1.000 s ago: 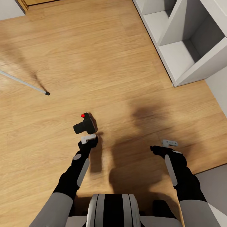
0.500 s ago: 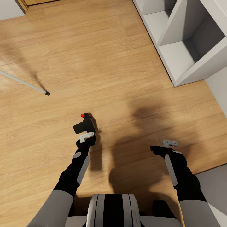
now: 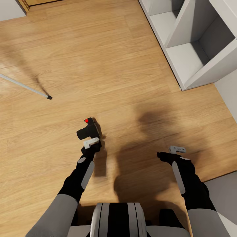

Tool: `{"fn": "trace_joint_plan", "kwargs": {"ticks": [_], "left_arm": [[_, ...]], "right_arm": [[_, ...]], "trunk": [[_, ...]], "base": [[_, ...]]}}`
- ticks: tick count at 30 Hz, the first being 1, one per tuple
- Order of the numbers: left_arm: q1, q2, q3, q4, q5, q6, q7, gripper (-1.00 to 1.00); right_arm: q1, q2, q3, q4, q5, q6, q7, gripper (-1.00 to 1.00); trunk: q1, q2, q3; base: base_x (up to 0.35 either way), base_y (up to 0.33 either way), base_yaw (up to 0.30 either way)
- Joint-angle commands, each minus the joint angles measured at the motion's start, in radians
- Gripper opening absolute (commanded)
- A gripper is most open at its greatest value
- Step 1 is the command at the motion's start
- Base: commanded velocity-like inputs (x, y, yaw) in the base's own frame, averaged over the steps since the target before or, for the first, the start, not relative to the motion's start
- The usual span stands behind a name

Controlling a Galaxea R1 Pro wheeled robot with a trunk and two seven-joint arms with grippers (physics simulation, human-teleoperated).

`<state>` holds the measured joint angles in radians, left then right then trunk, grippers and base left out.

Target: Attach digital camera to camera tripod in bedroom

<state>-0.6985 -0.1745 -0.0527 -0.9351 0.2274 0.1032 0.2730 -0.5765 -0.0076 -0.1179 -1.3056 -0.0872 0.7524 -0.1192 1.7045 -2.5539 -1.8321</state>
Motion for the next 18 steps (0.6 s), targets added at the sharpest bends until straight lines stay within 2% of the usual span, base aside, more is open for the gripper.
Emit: {"fn": "trace_joint_plan", "kwargs": {"ticks": [1, 4, 12, 16, 18], "left_arm": [[-0.003, 0.0, -0.002, 0.005, 0.011, 0.004, 0.006, 1.0], [-0.01, 0.0, -0.002, 0.028, 0.025, 0.004, 0.006, 1.0], [-0.018, 0.0, -0.005, 0.033, 0.03, 0.005, 0.004, 1.0], [-0.029, 0.0, -0.017, 0.033, 0.039, 0.005, 0.004, 1.0], [-0.033, 0.0, -0.032, 0.033, 0.057, 0.006, 0.003, 1.0]], "right_arm": [[0.0, 0.0, 0.001, -0.001, -0.009, 0.004, -0.008, 1.0], [0.0, -0.001, 0.0, -0.001, -0.009, 0.004, -0.008, 1.0], [0.0, 0.0, 0.001, -0.001, -0.009, 0.004, -0.008, 1.0], [0.0, 0.0, 0.001, -0.001, -0.009, 0.004, -0.008, 1.0], [0.0, 0.0, 0.001, -0.001, -0.009, 0.004, -0.008, 1.0]], "trunk": [[0.0, 0.0, -0.001], [0.0, 0.0, -0.001], [0.0, 0.0, -0.001], [0.0, 0.0, -0.001], [0.0, 0.0, -0.001]], "base": [[0.0, 0.0, 0.0], [0.0, 0.0, 0.0], [0.0, 0.0, 0.0], [0.0, 0.0, 0.0], [0.0, 0.0, 0.0]]}}
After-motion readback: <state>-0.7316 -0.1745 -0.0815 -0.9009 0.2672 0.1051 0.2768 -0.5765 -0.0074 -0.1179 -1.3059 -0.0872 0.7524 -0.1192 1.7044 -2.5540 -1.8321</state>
